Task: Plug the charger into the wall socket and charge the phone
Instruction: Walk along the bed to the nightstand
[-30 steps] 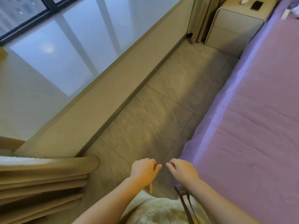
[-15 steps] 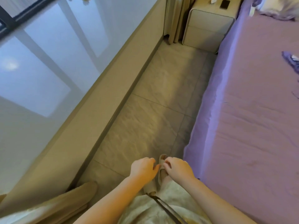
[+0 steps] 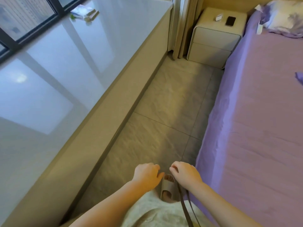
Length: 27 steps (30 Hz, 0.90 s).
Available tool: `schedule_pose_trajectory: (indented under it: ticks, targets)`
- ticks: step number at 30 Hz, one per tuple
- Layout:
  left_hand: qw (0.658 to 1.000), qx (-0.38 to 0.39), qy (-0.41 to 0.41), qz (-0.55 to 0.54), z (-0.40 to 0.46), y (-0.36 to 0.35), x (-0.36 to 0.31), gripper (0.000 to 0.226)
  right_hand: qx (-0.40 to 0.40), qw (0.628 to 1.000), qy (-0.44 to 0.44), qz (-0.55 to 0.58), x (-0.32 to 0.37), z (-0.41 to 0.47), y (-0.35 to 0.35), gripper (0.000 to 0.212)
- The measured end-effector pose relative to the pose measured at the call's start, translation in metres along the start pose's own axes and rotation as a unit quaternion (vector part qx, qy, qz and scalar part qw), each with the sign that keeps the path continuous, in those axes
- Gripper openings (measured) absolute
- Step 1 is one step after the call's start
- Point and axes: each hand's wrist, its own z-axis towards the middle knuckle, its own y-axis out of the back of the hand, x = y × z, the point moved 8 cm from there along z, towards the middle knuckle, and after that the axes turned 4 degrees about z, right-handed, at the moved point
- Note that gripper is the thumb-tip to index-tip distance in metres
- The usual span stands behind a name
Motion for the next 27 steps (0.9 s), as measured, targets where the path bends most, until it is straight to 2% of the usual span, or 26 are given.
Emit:
schedule_pose_trajectory:
  ticks: [4, 27]
  targets:
    - [0.999, -0.008, 0.009, -0.038, 0.027, 0.02, 0.0, 0.043, -0.009, 1.0, -0.019, 0.001, -0.007, 0.022, 0.024, 0.031]
    - [0.993, 0.019, -0.113, 0.023, 0.237, 0.181, 0.059, 0.039, -0.112, 0.97, -0.15, 0.156, 0.043, 0.191, 0.136, 0.025]
